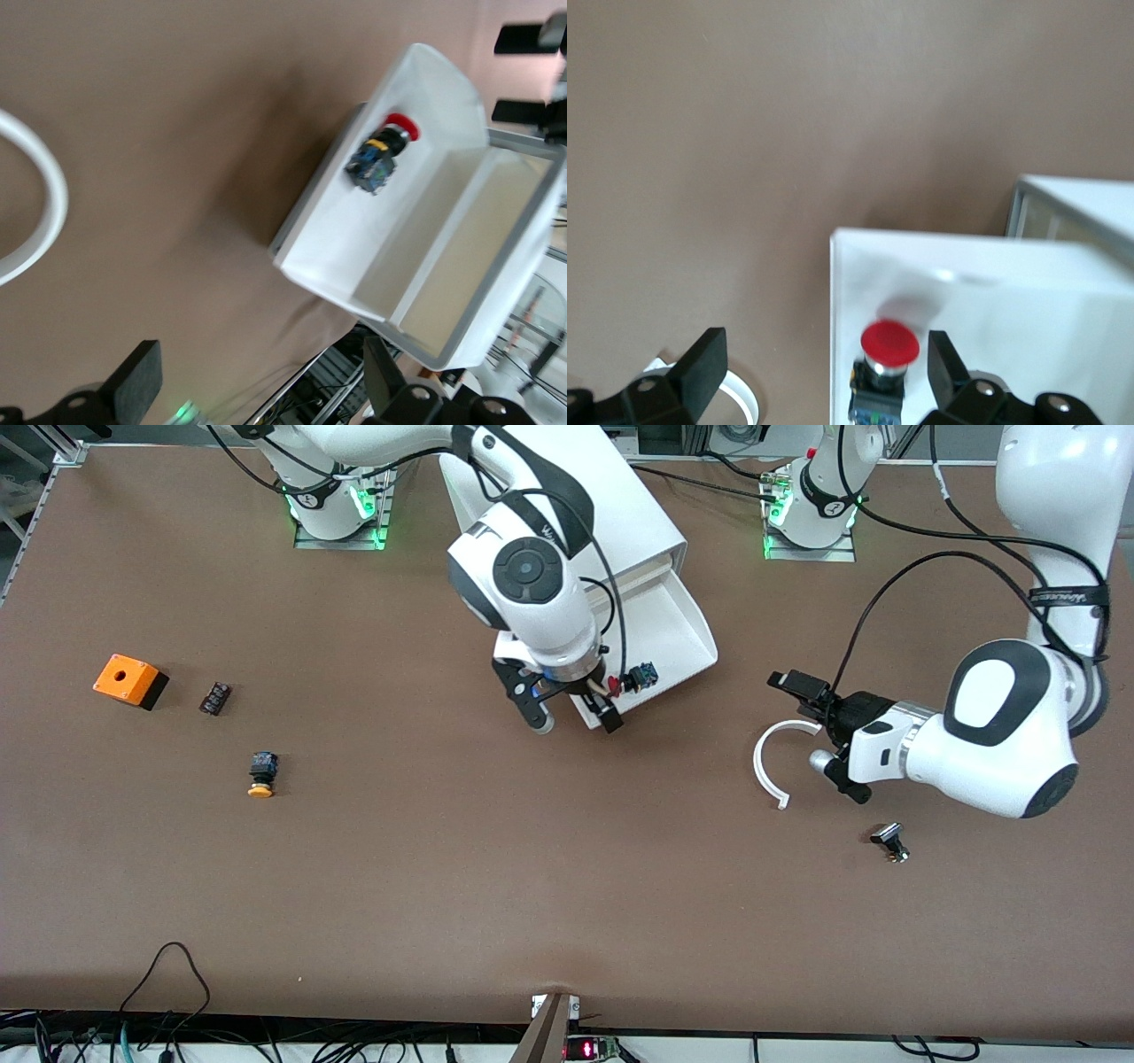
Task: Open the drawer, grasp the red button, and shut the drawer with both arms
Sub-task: 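Grasp the red button in the drawer with the right gripper while the left gripper withdraws, then lift the red button out with the right gripper while the left gripper returns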
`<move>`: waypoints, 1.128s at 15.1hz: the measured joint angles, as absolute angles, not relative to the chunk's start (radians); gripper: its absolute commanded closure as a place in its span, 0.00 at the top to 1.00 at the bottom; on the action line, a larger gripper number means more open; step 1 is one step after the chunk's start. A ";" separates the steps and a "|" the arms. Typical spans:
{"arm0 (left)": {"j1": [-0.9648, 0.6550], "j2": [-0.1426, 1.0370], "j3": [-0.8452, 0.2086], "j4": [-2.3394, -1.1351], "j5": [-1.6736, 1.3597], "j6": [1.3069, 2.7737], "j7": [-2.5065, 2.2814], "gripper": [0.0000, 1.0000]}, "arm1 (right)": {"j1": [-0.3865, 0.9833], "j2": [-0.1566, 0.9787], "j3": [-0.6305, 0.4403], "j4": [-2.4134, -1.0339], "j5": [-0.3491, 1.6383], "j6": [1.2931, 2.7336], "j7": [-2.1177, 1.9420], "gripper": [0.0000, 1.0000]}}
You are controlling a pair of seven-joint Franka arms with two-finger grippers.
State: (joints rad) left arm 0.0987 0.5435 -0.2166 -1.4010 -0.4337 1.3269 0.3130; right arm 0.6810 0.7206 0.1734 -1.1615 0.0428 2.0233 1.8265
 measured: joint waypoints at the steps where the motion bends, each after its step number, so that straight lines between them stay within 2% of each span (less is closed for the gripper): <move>1: 0.096 0.540 -0.223 -1.372 -0.382 1.314 0.271 1.00 | 0.697 0.733 0.173 -1.161 0.043 2.039 1.854 1.00; 7: -0.033 0.472 -0.238 -1.240 -0.032 1.299 0.053 1.00 | 0.764 0.813 0.169 -1.161 0.042 2.115 1.960 0.99; 8: -0.040 0.465 -0.236 -1.210 -0.014 1.289 0.045 1.00 | 0.767 0.816 0.169 -1.160 0.042 2.115 1.966 0.89; 9: -0.038 0.463 -0.230 -1.185 -0.004 1.283 0.044 1.00 | 0.768 0.816 0.169 -1.160 0.042 2.115 1.969 0.68; 10: -0.033 0.464 -0.220 -1.165 -0.002 1.281 0.044 1.00 | 0.768 0.816 0.169 -1.158 0.042 2.115 1.970 0.32; 11: -0.024 0.465 -0.213 -1.151 -0.002 1.279 0.044 1.00 | 0.771 0.816 0.169 -1.155 0.042 2.115 1.970 0.08; 12: -0.016 0.466 -0.207 -1.143 -0.001 1.275 0.045 1.00 | 0.774 0.816 0.169 -1.153 0.042 2.115 1.971 0.00; 17: 0.008 0.474 -0.207 -1.141 -0.003 1.272 0.024 1.00 | 0.783 0.816 0.169 -1.148 0.042 2.114 1.974 0.00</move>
State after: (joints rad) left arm 0.0083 0.4741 -0.2073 -1.1408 -0.0028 1.2719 0.0241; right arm 0.7830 0.8163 0.1691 -1.1483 0.0424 2.1143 1.9741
